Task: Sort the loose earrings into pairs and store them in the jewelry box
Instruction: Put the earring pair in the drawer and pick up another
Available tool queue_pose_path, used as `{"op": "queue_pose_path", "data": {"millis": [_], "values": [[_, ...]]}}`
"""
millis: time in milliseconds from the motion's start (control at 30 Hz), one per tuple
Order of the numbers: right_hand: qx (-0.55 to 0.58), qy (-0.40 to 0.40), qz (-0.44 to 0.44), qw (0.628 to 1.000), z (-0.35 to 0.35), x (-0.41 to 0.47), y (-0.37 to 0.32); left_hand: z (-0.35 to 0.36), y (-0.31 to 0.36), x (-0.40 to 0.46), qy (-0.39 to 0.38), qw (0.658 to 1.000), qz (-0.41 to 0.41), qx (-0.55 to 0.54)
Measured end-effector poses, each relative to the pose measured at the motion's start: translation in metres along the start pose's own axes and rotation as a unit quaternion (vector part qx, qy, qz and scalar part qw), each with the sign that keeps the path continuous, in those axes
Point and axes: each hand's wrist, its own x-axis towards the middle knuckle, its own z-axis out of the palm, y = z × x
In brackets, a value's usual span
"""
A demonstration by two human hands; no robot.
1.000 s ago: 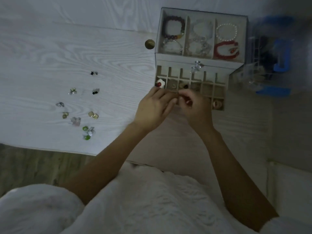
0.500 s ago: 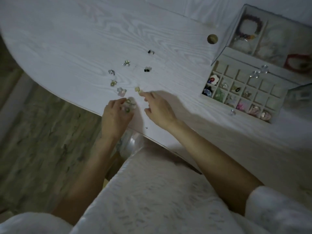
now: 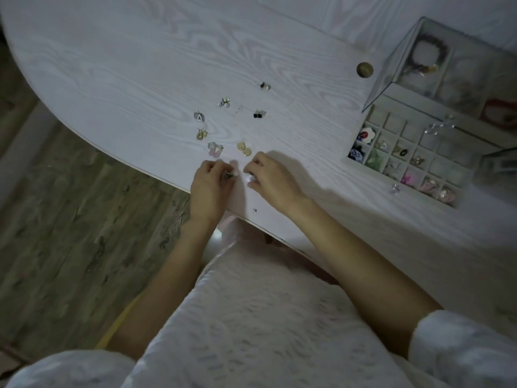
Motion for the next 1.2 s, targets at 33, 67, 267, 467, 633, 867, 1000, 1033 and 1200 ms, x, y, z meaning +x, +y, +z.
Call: {"op": "queue_pose_path", "data": {"millis": [33,67,267,467,633,867,1000,1033,1200], "values": [[0.000,0.018,0.011,1.000,-0.002,-0.009,0.005,0.002,0.002,0.002,-0.008,1.000,0.014,0.007],[-0.002,0.036,0.022,0.999,-0.004,-0.019,0.010,0.004,0.005,0.004,-0.013,0.999,0.029,0.012],[0.041,0.122,0.126,0.984,-0.017,-0.070,0.036,0.019,0.035,0.013,-0.067,0.983,0.167,0.033],[0.130,0.211,0.235,0.940,-0.046,-0.097,0.054,0.033,0.074,0.018,-0.108,0.975,0.190,0.047],[0.164,0.312,0.299,0.887,-0.091,-0.136,0.087,0.051,0.111,0.019,-0.148,0.966,0.210,-0.017],[0.132,0.375,0.379,0.836,-0.132,-0.165,0.171,0.084,0.215,0.026,-0.212,0.939,0.230,-0.141],[0.085,0.341,0.364,0.863,-0.130,-0.166,0.191,0.108,0.255,0.035,-0.236,0.927,0.252,-0.148],[0.091,0.341,0.369,0.860,-0.131,-0.167,0.193,0.115,0.263,0.036,-0.237,0.926,0.261,-0.138],[0.101,0.343,0.357,0.863,-0.132,-0.169,0.192,0.145,0.292,0.039,-0.208,0.927,0.298,-0.089]]}}
